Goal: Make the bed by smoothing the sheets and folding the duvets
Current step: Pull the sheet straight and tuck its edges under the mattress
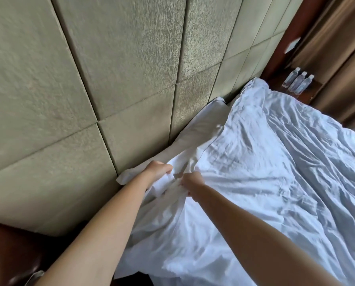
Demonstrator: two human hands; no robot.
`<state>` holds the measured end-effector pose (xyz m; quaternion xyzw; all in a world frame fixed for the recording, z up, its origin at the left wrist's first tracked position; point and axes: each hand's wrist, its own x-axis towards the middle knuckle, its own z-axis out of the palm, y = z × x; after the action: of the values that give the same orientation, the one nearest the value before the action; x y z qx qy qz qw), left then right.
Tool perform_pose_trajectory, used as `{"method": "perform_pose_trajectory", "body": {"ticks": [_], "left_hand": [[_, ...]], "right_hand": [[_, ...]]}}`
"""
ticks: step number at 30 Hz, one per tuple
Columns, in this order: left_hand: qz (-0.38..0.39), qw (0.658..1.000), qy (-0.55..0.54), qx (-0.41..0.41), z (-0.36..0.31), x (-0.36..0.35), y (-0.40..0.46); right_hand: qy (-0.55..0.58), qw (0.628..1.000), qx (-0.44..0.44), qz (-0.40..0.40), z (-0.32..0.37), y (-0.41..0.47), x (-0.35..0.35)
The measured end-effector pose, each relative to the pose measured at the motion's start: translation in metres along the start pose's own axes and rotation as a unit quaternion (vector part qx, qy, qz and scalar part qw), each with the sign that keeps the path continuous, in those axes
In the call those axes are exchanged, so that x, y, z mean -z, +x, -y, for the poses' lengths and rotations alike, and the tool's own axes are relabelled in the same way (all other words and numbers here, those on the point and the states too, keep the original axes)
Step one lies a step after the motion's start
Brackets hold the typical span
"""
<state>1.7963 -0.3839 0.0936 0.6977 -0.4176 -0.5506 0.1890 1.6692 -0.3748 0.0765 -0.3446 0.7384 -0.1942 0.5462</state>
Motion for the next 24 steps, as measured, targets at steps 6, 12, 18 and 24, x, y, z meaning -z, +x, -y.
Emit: {"method": "perform_pose_trajectory", "body": {"ticks": [6, 12, 18, 24], "left_hand": [[-0.032, 0.994, 0.076, -0.075, -0.02, -0.008, 0.006], [-0.248, 0.957, 0.033, -0.145, -0.035, 0.04, -0.007], [-0.301, 0.948, 0.024, -0.097, -0.022, 0.07, -0.009], [-0.175, 0.982, -0.059, -0.049, 0.013, 0.057, -0.004]], "right_hand": [[0.003, 0.996, 0.07, -0.063, 0.027, -0.029, 0.02], [0.107, 0.952, 0.195, -0.212, 0.08, -0.078, 0.034], [0.017, 0.968, 0.235, -0.092, 0.079, -0.067, -0.005], [0.002, 0.991, 0.1, 0.091, 0.055, -0.012, -0.042]]}}
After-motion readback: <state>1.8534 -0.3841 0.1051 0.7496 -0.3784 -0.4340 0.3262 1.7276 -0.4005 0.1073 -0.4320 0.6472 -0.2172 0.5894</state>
